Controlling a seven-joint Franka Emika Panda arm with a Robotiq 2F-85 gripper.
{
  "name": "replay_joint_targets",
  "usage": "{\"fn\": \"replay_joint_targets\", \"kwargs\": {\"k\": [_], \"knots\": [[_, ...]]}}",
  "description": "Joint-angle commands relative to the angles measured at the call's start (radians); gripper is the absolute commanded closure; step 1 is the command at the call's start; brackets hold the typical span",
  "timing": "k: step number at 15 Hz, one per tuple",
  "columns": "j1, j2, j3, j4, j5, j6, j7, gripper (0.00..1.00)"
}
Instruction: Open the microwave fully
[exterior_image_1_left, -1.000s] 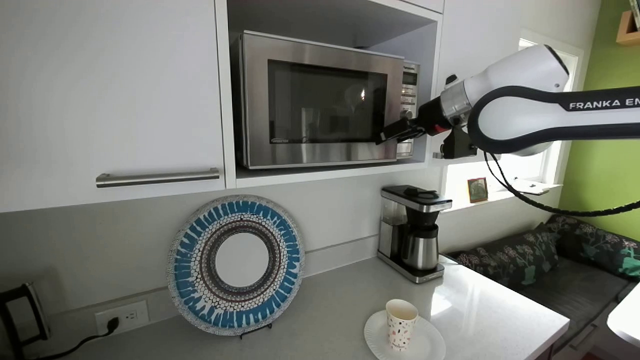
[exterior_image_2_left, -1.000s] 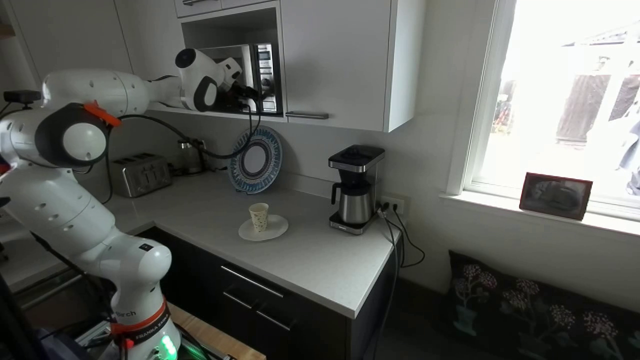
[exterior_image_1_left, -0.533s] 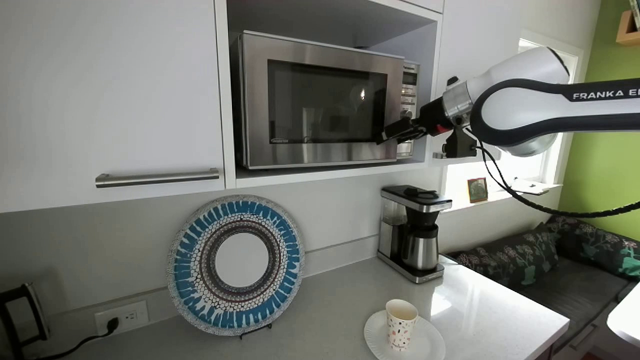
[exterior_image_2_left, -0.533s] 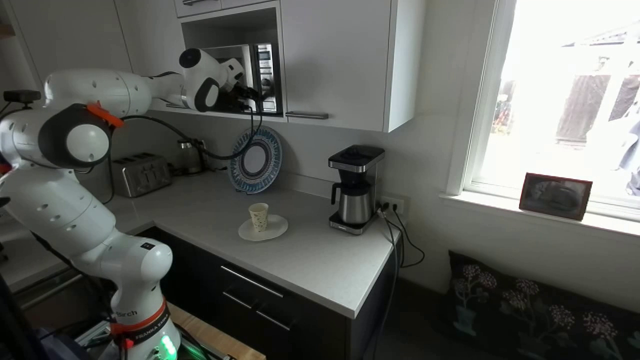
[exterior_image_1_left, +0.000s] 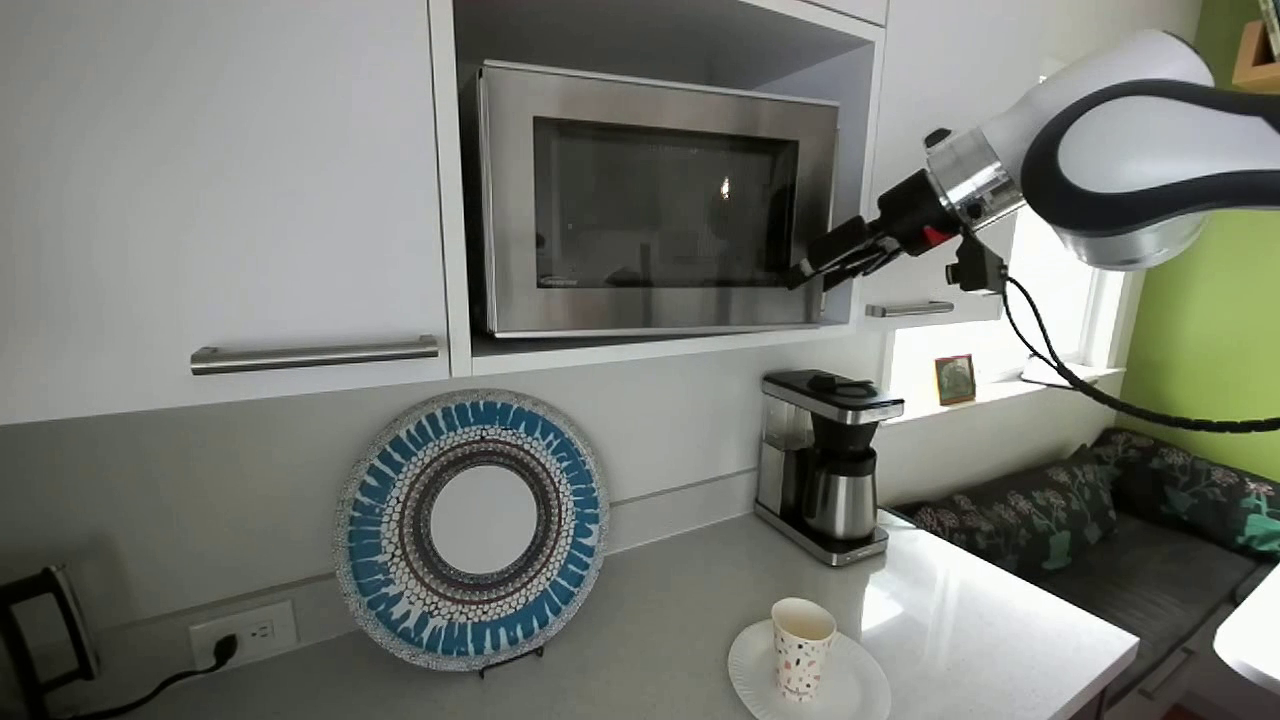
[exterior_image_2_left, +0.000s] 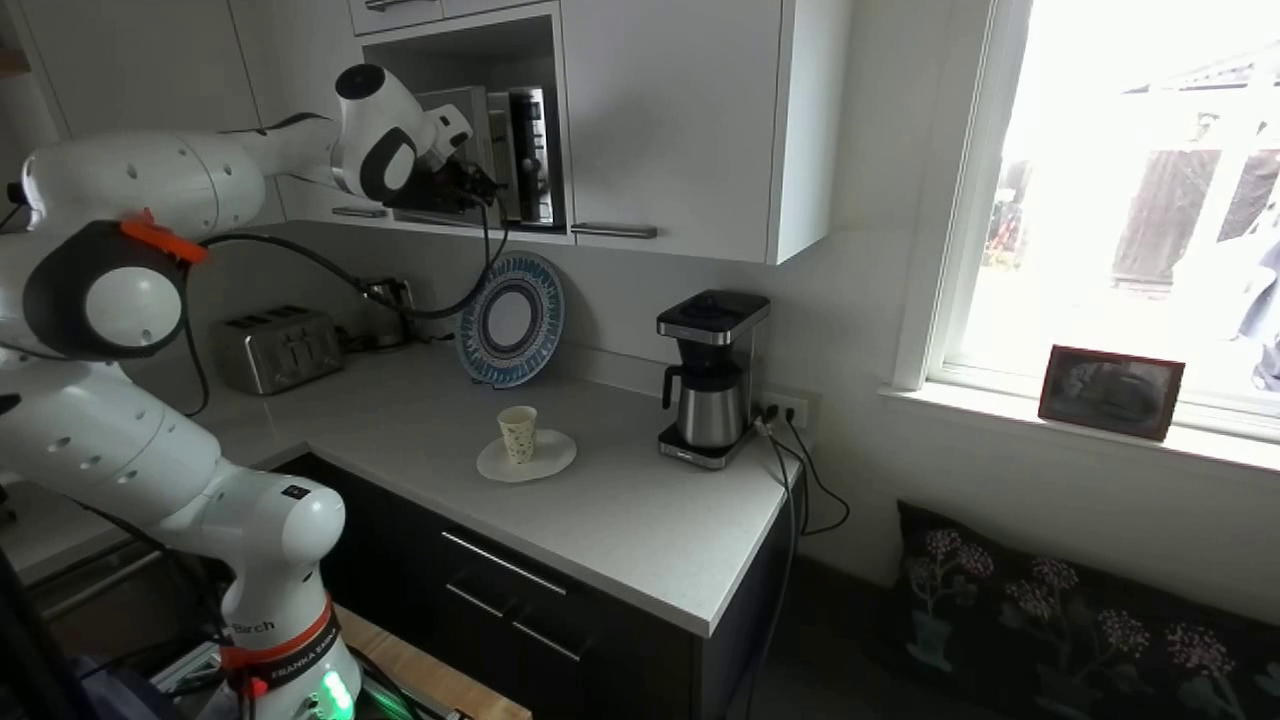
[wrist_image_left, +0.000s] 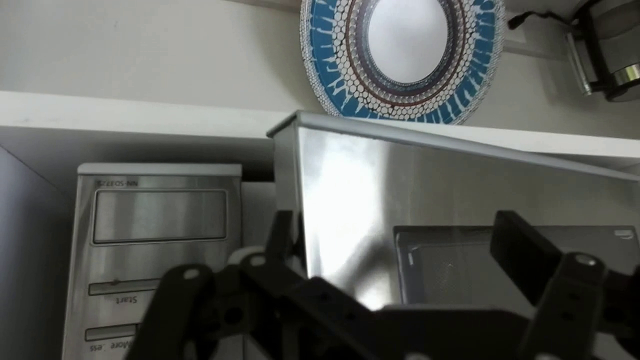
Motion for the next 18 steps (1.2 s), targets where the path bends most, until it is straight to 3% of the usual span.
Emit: {"fn": "replay_joint_targets", "kwargs": {"k": [1,12,18], "knots": [[0.006,-0.062,0.015,-0.008,0.033,-0.123,-0.006,0.0],[0.023,-0.168,0.025,0.03,0.133,-0.498,-0.002,0.0],[-0.02,-0.188,0.03,0.061,0.102,-0.468,-0.018,0.0]]}}
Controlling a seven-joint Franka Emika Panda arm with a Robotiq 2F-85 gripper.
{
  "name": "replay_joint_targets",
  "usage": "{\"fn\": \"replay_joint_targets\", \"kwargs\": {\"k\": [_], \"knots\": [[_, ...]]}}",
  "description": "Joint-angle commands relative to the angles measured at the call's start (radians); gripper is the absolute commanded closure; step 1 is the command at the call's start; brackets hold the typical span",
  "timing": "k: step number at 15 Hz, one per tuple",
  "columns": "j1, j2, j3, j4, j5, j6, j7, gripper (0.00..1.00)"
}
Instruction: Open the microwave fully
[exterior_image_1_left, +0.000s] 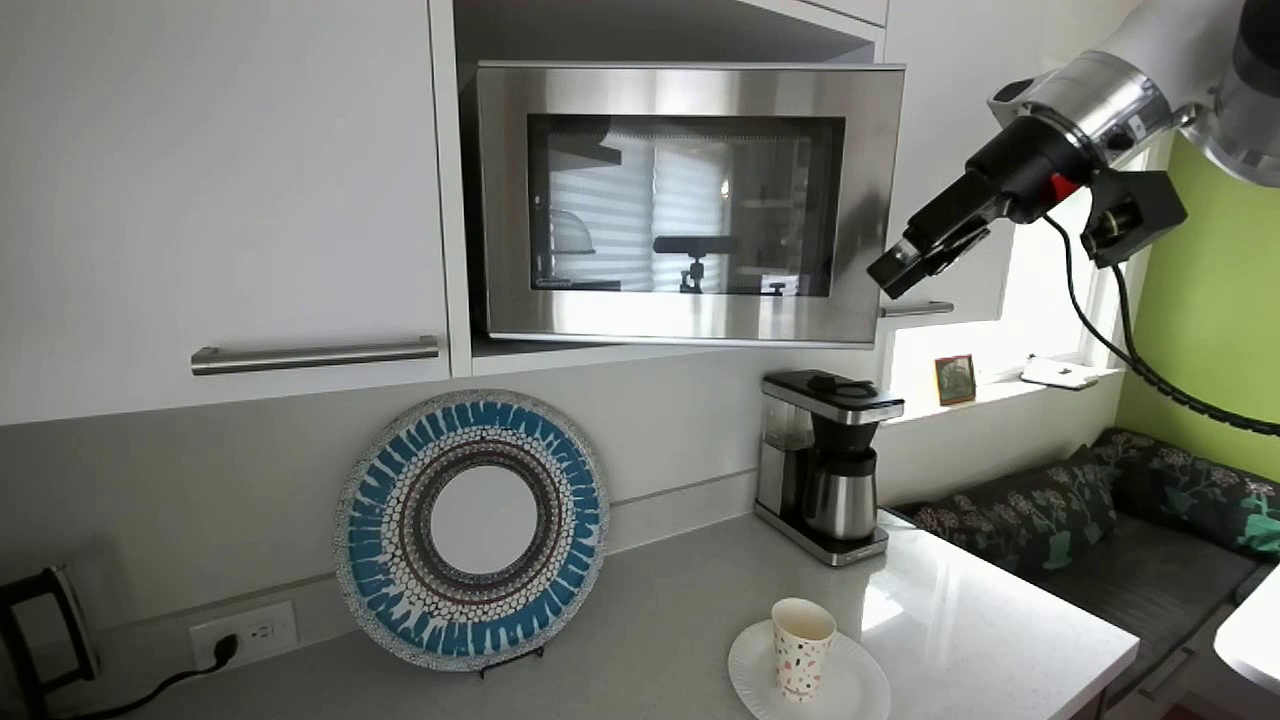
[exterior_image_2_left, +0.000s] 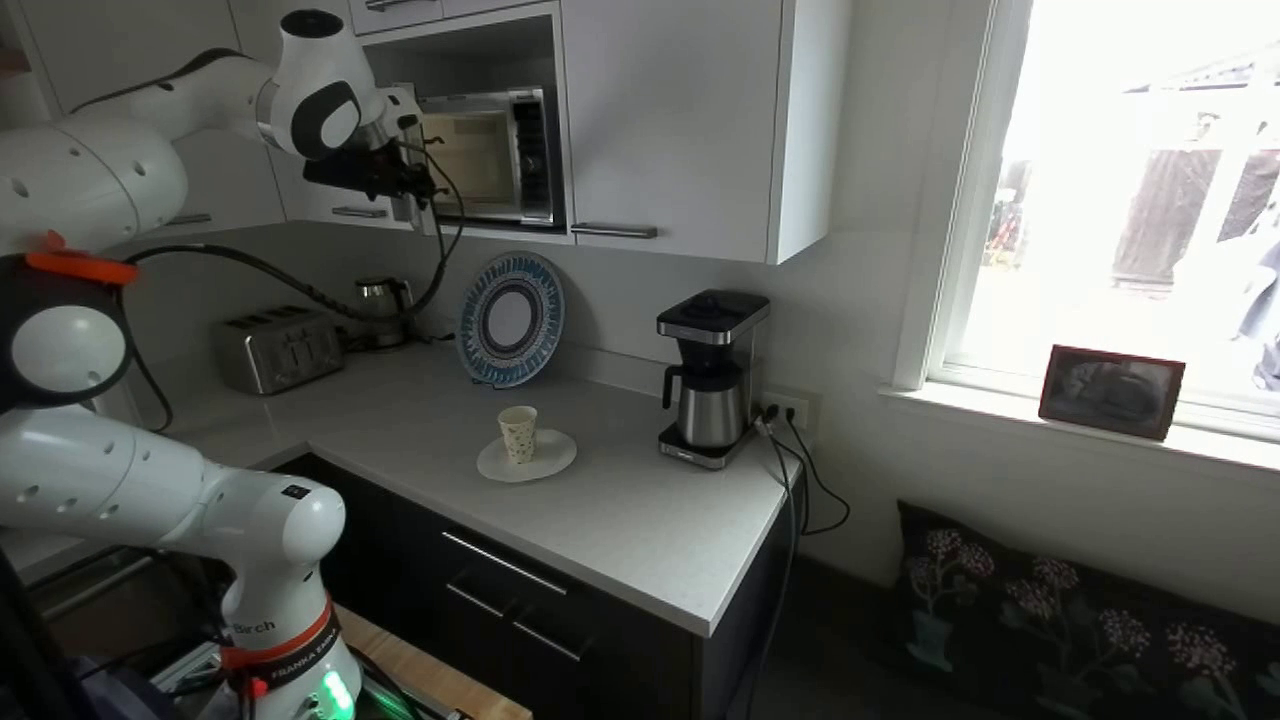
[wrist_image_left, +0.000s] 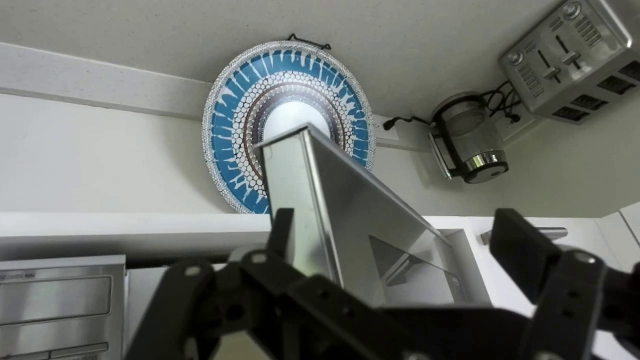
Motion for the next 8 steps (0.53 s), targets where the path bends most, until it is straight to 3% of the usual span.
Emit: {"fn": "replay_joint_targets", "kwargs": {"k": [1,8], "knots": [[-0.037,-0.015,-0.001,0.022,-0.015,-0.004,-0.022,0.0],[-0.168,0.002,-0.005,0.068,-0.186,0.067,-0.013,0.0]]}}
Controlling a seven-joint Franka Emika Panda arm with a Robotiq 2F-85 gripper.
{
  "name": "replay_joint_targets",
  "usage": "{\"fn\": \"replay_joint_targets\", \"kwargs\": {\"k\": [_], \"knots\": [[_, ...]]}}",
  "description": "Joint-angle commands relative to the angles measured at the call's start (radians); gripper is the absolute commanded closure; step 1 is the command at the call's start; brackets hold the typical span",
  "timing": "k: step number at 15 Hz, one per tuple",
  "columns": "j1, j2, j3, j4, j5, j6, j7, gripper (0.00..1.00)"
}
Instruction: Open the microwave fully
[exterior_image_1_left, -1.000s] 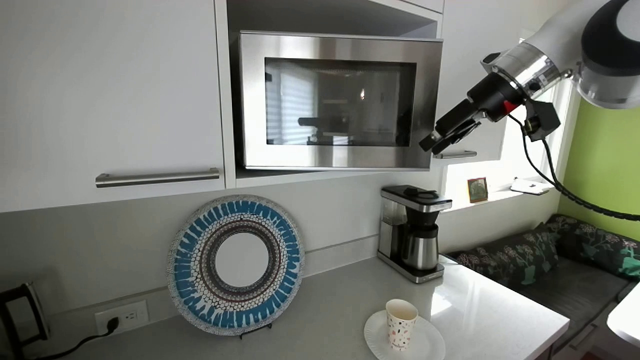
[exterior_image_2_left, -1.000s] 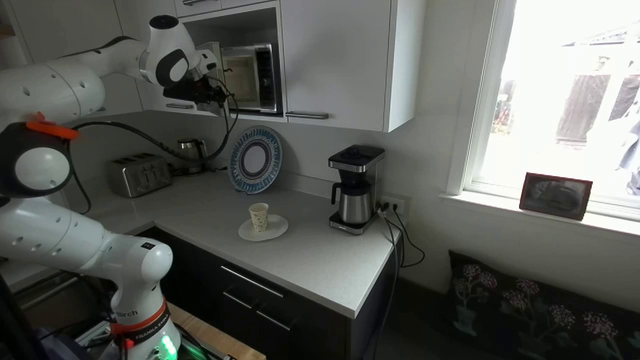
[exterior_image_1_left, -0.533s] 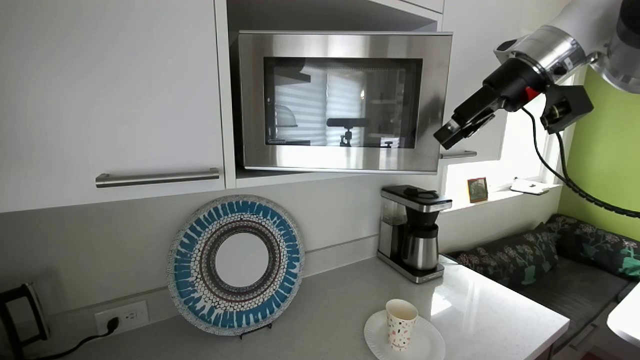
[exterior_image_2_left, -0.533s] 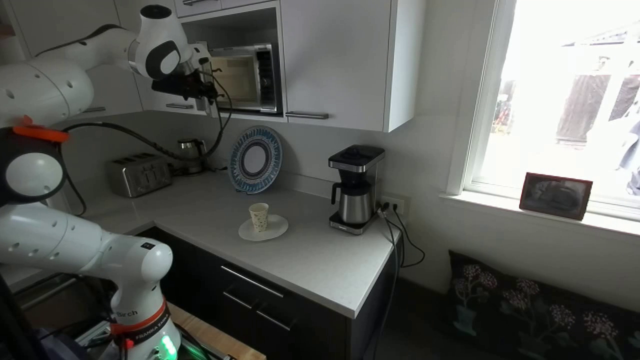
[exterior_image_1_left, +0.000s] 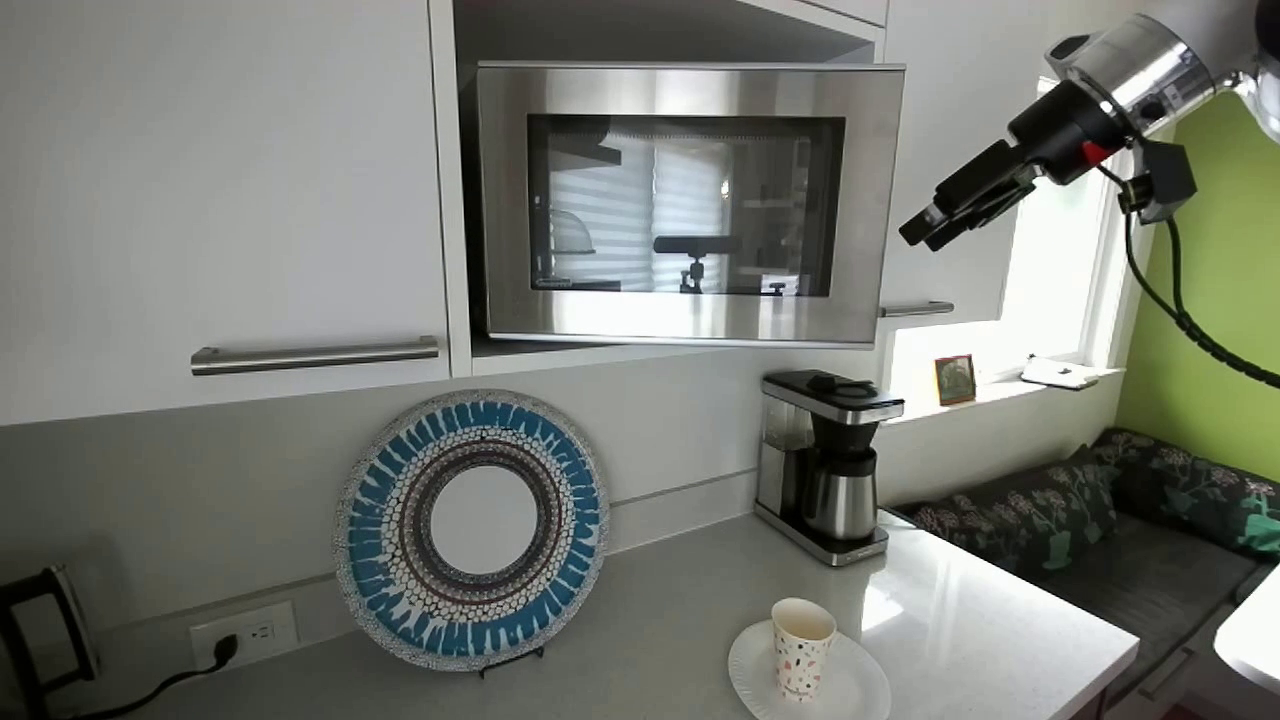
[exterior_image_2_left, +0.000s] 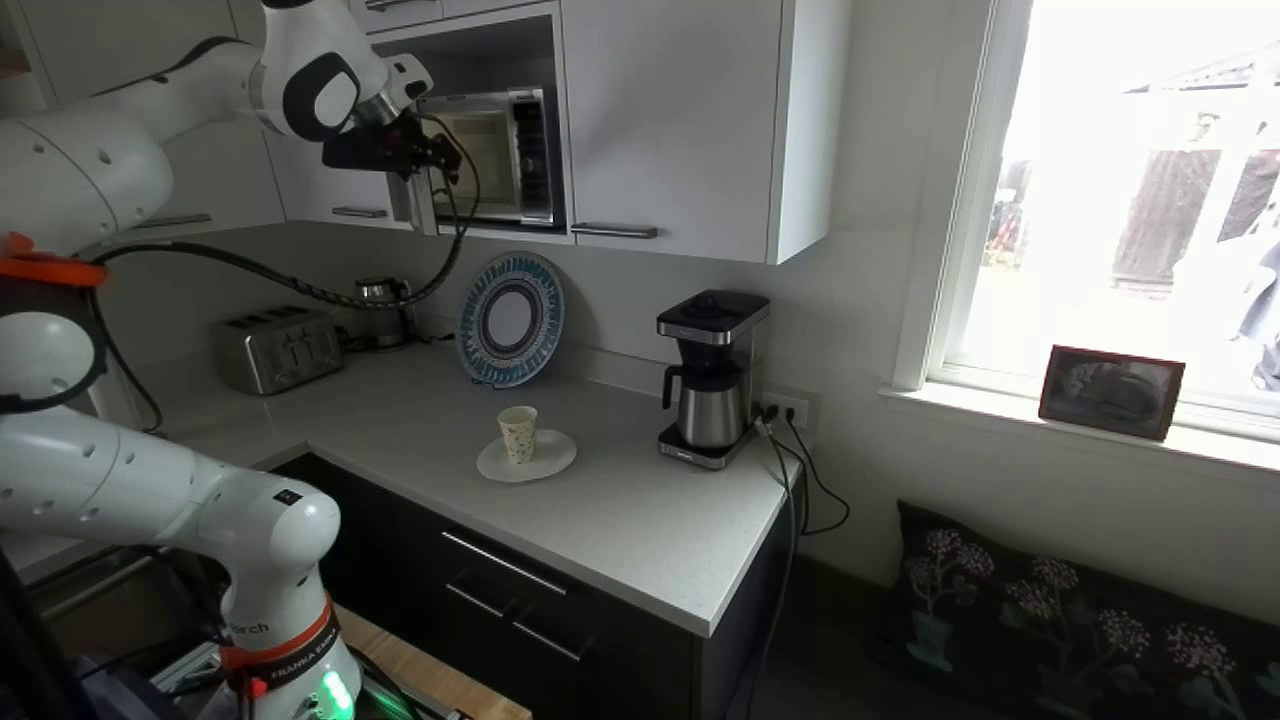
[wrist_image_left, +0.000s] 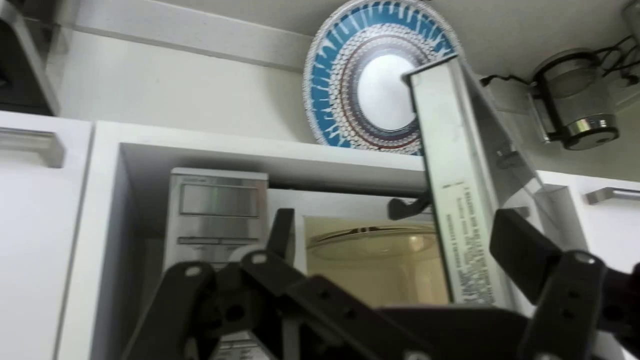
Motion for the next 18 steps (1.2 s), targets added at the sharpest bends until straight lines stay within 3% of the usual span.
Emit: {"fn": "replay_joint_targets", "kwargs": {"k": [1,8,13,17,18], "knots": [[-0.017,0.003,-0.003,0.006,-0.028,0.008,0.002,0.0],[-0.025,0.01,-0.005,0.016,-0.033,0.016,0.006,0.0],[-0.066,0.071,-0.024,0.03,-0.07,0.184,-0.001,0.0],[-0.084,0.118,-0.024,0.033,-0.079,0.215,0.02,0.0],[-0.084,0.127,-0.027,0.03,-0.079,0.215,0.015,0.13]]}}
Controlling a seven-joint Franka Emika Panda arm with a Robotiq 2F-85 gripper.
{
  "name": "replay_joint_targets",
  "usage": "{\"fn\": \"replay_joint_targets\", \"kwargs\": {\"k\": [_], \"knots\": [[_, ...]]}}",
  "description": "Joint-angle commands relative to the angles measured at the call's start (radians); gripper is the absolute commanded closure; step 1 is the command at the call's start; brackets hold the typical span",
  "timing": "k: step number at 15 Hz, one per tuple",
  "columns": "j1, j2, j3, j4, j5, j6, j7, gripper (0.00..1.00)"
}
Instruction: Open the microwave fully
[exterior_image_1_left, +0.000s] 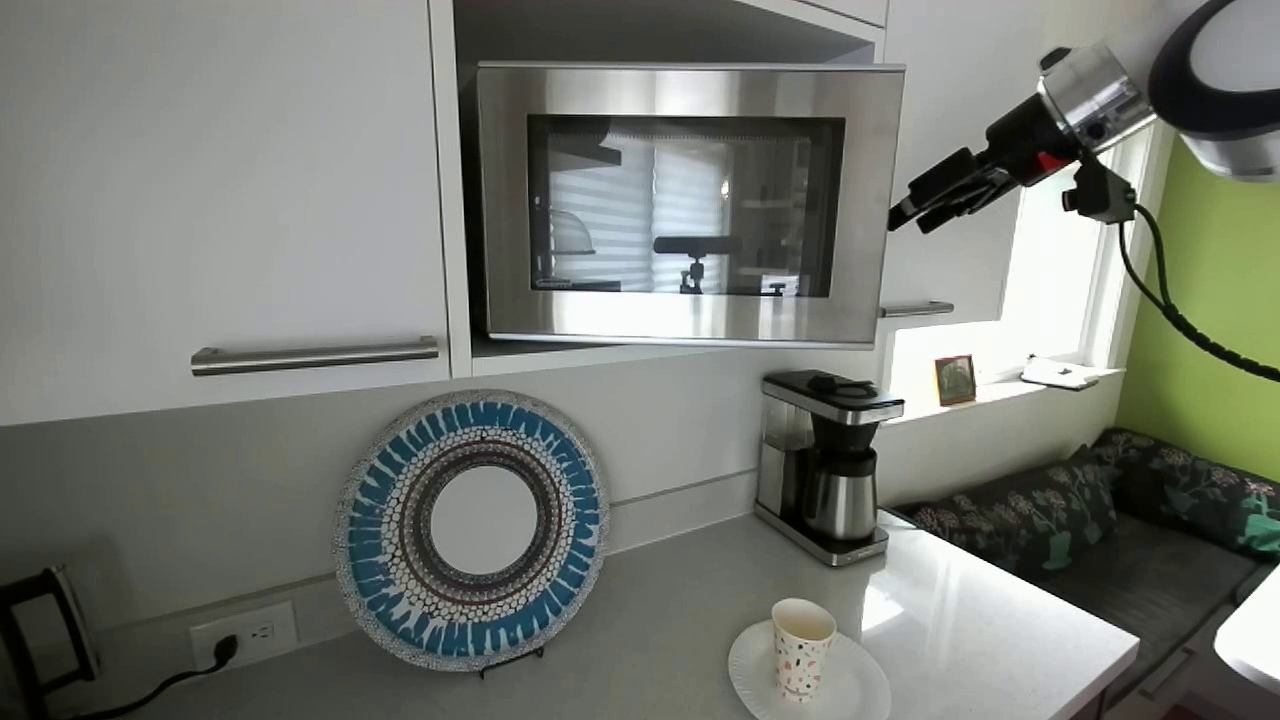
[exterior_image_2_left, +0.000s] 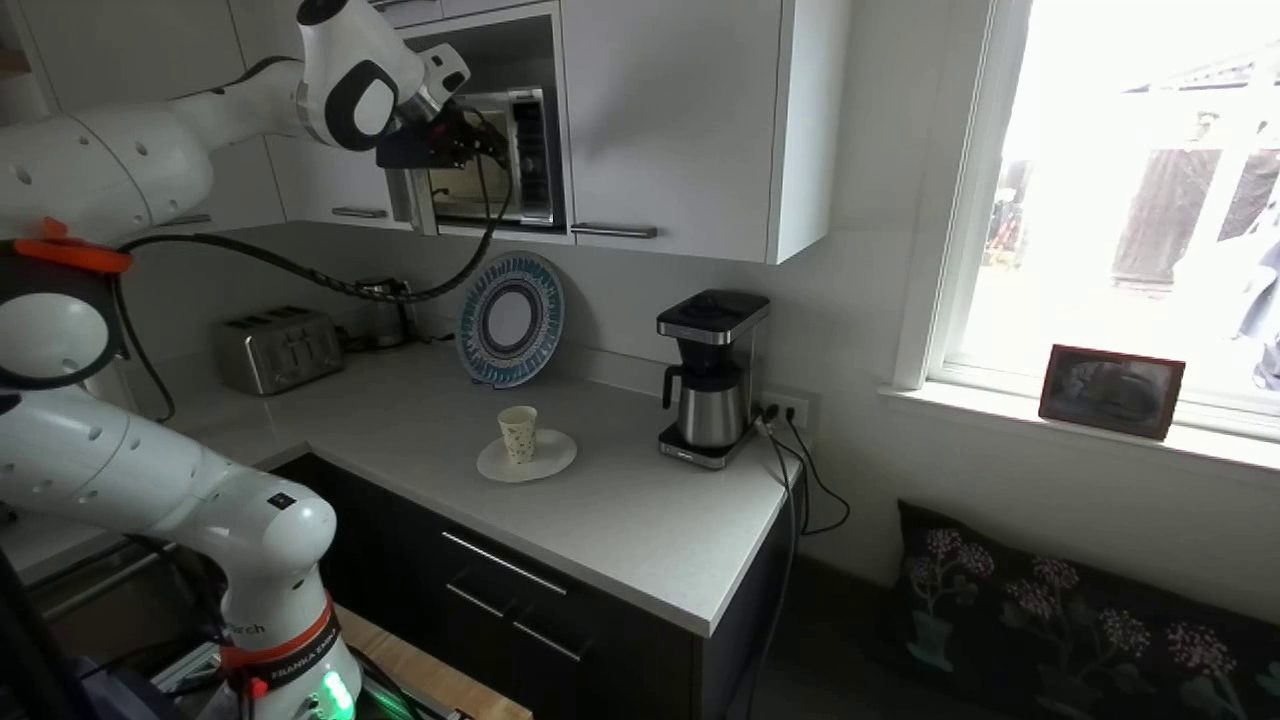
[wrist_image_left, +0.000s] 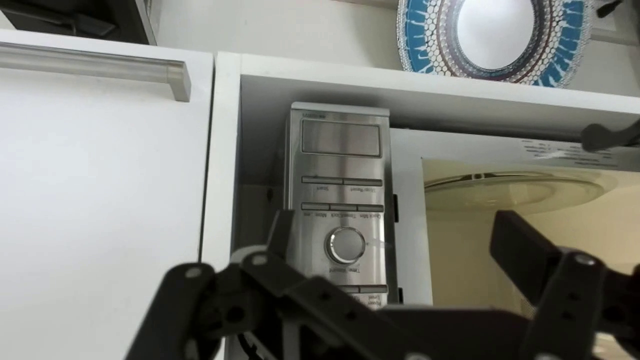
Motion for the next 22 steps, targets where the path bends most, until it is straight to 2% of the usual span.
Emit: {"fn": "replay_joint_targets", "kwargs": {"k": [1,5,8,11,16,22], "knots": [[-0.014,0.042,0.0,0.011,-0.025,0.007,0.018,0.26],[-0.034,0.063,0.015,-0.007,-0.033,0.029,0.045,0.58],[-0.055,0.078,0.04,-0.023,-0.049,0.087,0.093,0.82],[-0.074,0.088,0.07,-0.043,-0.078,0.144,0.156,1.0],[-0.073,0.105,0.092,-0.073,-0.099,0.197,0.199,1.0],[-0.06,0.114,0.081,-0.054,-0.085,0.178,0.18,0.99]]}}
